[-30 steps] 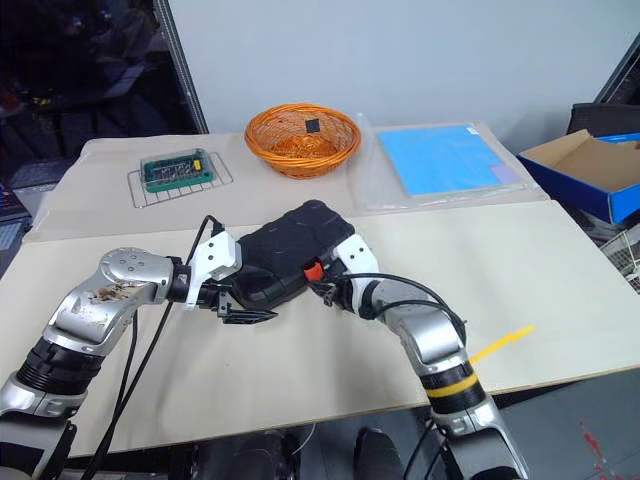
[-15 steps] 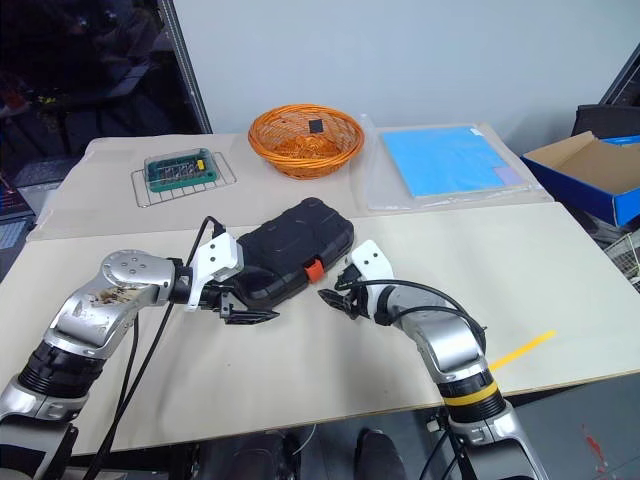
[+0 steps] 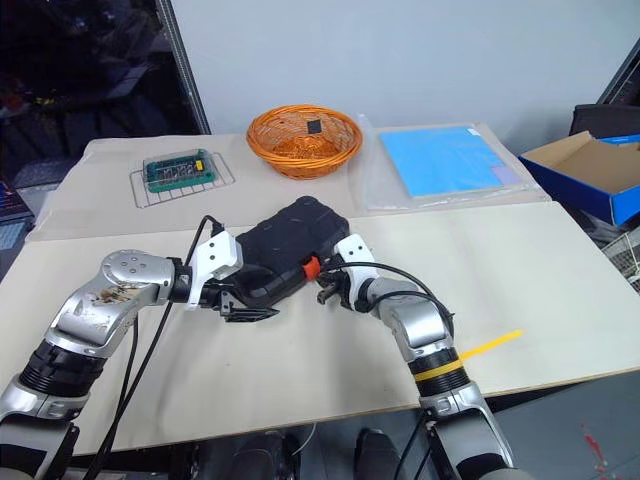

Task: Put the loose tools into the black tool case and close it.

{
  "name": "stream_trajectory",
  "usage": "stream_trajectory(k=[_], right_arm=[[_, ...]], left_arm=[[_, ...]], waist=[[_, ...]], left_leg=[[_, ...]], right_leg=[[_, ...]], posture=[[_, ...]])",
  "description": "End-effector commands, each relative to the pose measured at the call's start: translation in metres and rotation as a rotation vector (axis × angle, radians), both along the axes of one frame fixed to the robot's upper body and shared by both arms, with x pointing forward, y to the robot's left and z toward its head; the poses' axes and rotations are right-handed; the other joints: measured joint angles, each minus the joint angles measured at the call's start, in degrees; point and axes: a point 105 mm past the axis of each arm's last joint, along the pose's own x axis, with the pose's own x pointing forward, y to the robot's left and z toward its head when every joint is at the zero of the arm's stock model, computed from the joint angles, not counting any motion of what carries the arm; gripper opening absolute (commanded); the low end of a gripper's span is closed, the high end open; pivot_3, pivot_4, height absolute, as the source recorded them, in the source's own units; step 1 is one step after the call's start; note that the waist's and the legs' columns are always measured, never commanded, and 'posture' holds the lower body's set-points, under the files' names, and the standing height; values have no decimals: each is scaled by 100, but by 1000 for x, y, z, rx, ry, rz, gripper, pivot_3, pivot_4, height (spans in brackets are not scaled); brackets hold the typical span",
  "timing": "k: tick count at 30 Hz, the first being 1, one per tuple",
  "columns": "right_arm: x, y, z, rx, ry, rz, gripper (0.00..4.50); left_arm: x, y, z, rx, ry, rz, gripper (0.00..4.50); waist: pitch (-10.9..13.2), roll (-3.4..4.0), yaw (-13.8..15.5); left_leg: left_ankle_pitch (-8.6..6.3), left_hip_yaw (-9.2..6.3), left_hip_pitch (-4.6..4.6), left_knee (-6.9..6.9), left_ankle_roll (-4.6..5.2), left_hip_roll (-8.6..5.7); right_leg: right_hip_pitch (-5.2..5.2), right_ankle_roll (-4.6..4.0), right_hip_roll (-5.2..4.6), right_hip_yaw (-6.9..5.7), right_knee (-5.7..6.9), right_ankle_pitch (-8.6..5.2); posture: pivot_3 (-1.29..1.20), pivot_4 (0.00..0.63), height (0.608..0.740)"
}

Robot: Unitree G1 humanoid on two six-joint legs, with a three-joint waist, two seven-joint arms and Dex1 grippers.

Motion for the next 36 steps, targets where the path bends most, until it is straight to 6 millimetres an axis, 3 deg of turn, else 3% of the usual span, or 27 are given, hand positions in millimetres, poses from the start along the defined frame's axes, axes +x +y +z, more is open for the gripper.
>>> stream_trajectory(k=[1, 8, 12, 20, 26, 36], right_arm=[[-23, -1, 26, 43, -72, 101, 128], [-31, -8, 34, 89, -62, 117, 128], [-14, -1, 49, 160, -113, 74, 128], [12, 7, 53, 204, -160, -12, 128], [8, 13, 12, 78, -91, -6, 128], [0, 30, -22, -57, -110, 52, 128]], left_arm=[[-3, 6, -28, 49, 100, 38, 4500], [-3, 8, -30, 51, 101, 46, 4500], [-3, 8, -30, 52, 99, 48, 4500], [-5, 10, -30, 54, 98, 55, 4500], [-6, 10, -31, 50, 101, 63, 4500], [-6, 8, -35, 46, 108, 79, 4500]], waist=[[-1, 1, 6], [-4, 3, 3], [-4, 4, 1], [-6, 6, -3], [-17, 17, -32], [-89, 36, -67]], left_leg=[[-1, 0, -2, -1, 3, -1], [-11, 0, 4, 0, -5, 4], [-12, 0, 4, 0, -7, 5], [-11, 0, 3, -2, -5, 1], [-12, 0, 34, -4, -7, 7], [-19, 4, 55, -15, -17, 23]], right_leg=[[0, 0, -1, 0, -2, 0], [4, 2, -1, -1, -6, -4], [-2, 2, -2, -2, -6, -4], [-1, 0, -1, -2, -6, -4], [6, -2, 0, -1, -5, -5], [13, -10, 1, -1, -6, -11]], posture=[[0, 150, 740], [0, 150, 740], [0, 150, 740], [0, 150, 740], [0, 150, 740], [0, 150, 740]])
